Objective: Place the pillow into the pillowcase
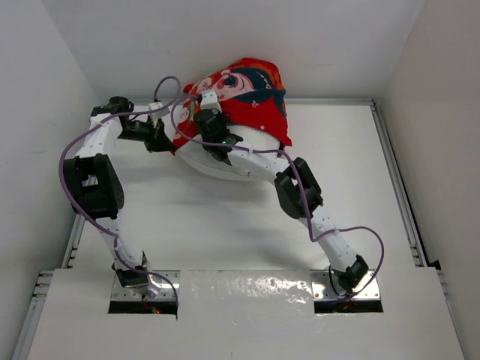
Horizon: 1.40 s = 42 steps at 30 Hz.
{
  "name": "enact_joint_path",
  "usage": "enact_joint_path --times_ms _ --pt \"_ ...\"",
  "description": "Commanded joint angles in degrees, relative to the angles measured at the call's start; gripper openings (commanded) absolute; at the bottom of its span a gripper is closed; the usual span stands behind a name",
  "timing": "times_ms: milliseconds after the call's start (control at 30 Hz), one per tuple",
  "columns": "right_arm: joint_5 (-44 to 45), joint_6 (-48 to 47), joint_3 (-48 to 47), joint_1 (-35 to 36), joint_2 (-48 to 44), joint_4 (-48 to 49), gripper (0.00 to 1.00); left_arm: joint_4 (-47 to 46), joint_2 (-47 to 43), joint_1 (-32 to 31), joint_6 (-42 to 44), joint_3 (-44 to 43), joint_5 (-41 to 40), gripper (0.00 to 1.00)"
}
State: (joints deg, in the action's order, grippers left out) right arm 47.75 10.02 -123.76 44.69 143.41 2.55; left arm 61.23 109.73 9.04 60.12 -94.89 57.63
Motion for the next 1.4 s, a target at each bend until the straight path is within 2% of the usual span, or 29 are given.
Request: enact_joint_path --times_ms 0,33,67,100,133,200,267,367,467,500,533,567,600,667,700,733,767,800,867,933,967,1000,1033,1100,1133,1200,1267,1333,1367 --pt "-12.6 -0.7 11.2 -3.0 -4.2 3.9 0.05 12.4 -4.5 1.9 -1.1 2.9 -0.1 0.00" --pt "-16.3 -5.1 14.6 -1.5 -6.0 5.7 0.15 9.3 -3.9 1.9 -2.4 3.7 -1.1 0.00" --pt "-19.5 -7.6 17.2 -0.1 -7.8 6.7 0.31 7.6 -3.0 1.9 -3.5 4.5 -2.0 0.00" --pt "-23.3 -9.5 20.7 1.4 -11.2 6.6 0.66 6.1 -2.7 1.9 -5.9 5.8 -3.8 0.00" --pt "-24.6 -12.4 21.9 3.8 -12.8 5.7 0.75 4.9 -2.3 1.9 -6.7 5.9 -4.6 0.00" --pt "-26.8 -14.4 24.1 5.5 -18.0 2.0 0.87 1.7 -1.4 1.9 -9.2 6.6 -6.8 0.00" --pt "-29.4 -12.7 25.2 6.4 -21.7 -0.7 0.90 -0.7 -0.6 1.9 -10.3 6.6 -8.3 0.00" --pt "-40.3 -10.6 26.4 6.5 -30.6 -7.6 0.97 -2.5 0.4 2.1 -12.0 6.3 -12.3 0.00" --pt "-48.4 -10.3 24.0 6.5 -35.0 -13.2 0.99 -2.3 0.9 2.4 -12.2 5.1 -15.2 0.10" --pt "-51.0 -8.6 23.1 6.5 -36.4 -17.4 0.99 -2.2 1.0 2.3 -12.2 4.6 -16.0 0.19" --pt "-54.5 -7.7 22.2 6.4 -38.8 -19.1 0.98 -1.6 1.2 2.3 -12.1 4.2 -16.6 0.23" --pt "-55.3 -7.3 20.8 6.1 -40.0 -22.6 0.96 -1.4 1.4 2.4 -12.0 3.2 -17.5 0.32" --pt "-55.7 -7.1 20.1 5.2 -41.1 -24.4 0.93 -0.8 1.6 2.4 -12.0 2.8 -17.7 0.35" --pt "-55.7 -4.4 18.9 2.8 -43.6 -29.1 0.72 -0.6 2.3 2.4 -12.5 2.0 -17.7 0.42" --pt "-56.0 -1.0 19.0 -1.8 -44.2 -30.2 0.59 -0.6 2.7 2.4 -12.7 1.9 -17.7 0.43" --pt "-56.2 1.0 20.8 -4.7 -45.5 -30.8 0.37 -0.8 3.4 2.4 -12.8 1.8 -17.7 0.45" --pt "-54.7 3.1 22.3 -7.5 -46.2 -31.1 0.35 -1.0 3.6 2.4 -13.2 1.9 -18.2 0.47" --pt "-52.8 5.4 23.7 -12.7 -46.8 -31.3 0.34 -1.9 3.8 2.4 -13.0 2.0 -18.9 0.48" --pt "-49.8 6.8 27.0 -18.1 -47.8 -31.1 0.35 -3.8 2.9 2.4 -11.9 3.1 -22.6 0.48" --pt "-52.0 11.5 26.9 -26.8 -46.8 -31.3 0.48 -7.6 -0.5 2.4 -9.1 5.7 -27.1 0.49" --pt "-54.5 14.4 26.6 -31.5 -45.1 -31.4 0.57 -11.6 -4.7 2.2 -3.4 9.3 -28.3 0.51" --pt "-54.4 15.1 26.0 -33.2 -43.9 -31.8 0.60 -13.9 -7.1 2.3 0.9 11.6 -29.2 0.53" --pt "-54.1 15.0 24.6 -34.4 -42.6 -32.3 0.63 -15.6 -9.4 2.4 12.2 13.7 -29.8 0.55" --pt "-50.9 13.6 22.8 -35.9 -38.8 -34.3 0.72 -17.9 -12.4 2.6 23.0 16.6 -30.4 0.57" --pt "-50.9 13.3 21.9 -36.1 -38.7 -34.4 0.74 -17.0 -12.4 2.8 33.0 16.1 -30.0 0.58" --pt "-50.9 13.6 22.1 -36.9 -34.5 -33.4 0.76 -11.9 -11.6 2.8 41.1 13.9 -29.1 0.59" --pt "-53.8 16.6 23.4 -38.7 -32.5 -30.9 0.77 -5.5 -11.4 2.8 53.2 13.2 -25.5 0.63" --pt "-59.9 19.5 25.8 -40.3 -29.9 -26.7 0.76 -4.0 -13.2 2.5 65.1 16.7 -22.7 0.66" --pt "-62.0 23.5 27.1 -42.2 -29.2 -24.8 0.76 -7.5 -15.4 1.4 66.8 21.3 -22.2 0.68"
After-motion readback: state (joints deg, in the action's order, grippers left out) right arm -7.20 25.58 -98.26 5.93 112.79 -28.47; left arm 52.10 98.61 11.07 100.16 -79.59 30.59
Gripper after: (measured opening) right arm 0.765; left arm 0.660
